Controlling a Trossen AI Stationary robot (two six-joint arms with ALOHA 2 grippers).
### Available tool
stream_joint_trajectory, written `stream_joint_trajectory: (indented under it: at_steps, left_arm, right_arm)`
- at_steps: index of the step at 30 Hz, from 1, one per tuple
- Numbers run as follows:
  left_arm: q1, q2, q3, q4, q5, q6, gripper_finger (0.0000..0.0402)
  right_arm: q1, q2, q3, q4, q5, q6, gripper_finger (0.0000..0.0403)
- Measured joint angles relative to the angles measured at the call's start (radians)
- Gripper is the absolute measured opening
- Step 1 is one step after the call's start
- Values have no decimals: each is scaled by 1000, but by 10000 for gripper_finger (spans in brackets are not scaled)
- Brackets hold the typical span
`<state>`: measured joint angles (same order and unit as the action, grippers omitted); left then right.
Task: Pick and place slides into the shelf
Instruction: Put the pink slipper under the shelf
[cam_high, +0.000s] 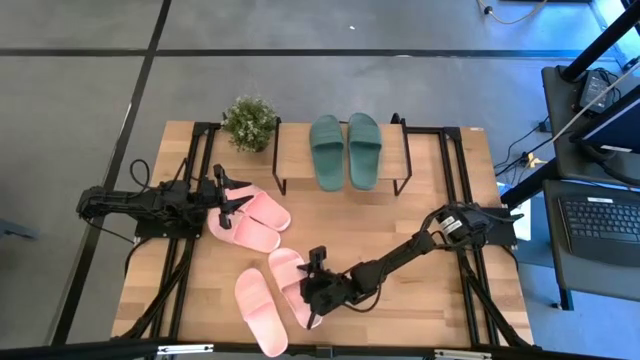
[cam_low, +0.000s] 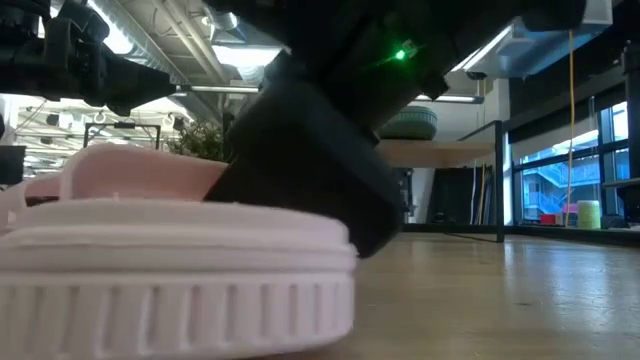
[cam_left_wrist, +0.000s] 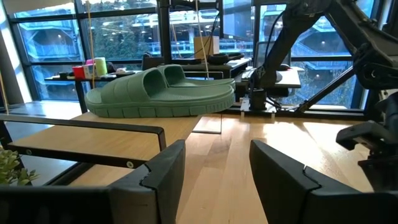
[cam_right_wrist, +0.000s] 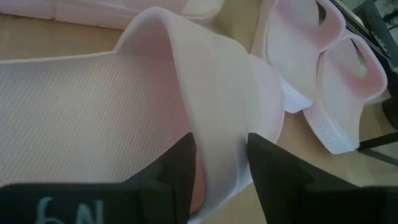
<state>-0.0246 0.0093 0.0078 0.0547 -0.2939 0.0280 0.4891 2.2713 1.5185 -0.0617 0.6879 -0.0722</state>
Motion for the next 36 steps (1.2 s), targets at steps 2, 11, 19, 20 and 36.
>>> stream_joint_trajectory:
  at_steps: [2, 11, 19, 20, 36]
  left_arm:
    - [0, 0, 0, 0, 0, 0, 173]
    - [0, 0, 0, 0, 0, 0, 173]
    - [0, 0, 0, 0, 0, 0, 173]
    - [0, 0, 0, 0, 0, 0, 173]
    - [0, 0, 0, 0, 0, 3, 173]
  right_arm:
    - [-4, 1, 0, 2, 1, 1, 137]
    - [-16, 2, 0, -16, 2, 61, 33]
    - [-13, -74, -1, -160, 87, 79, 12]
    - [-11, -102, -1, -196, 92, 108, 12]
    - [39, -542, -528, -395, 182, 690, 12]
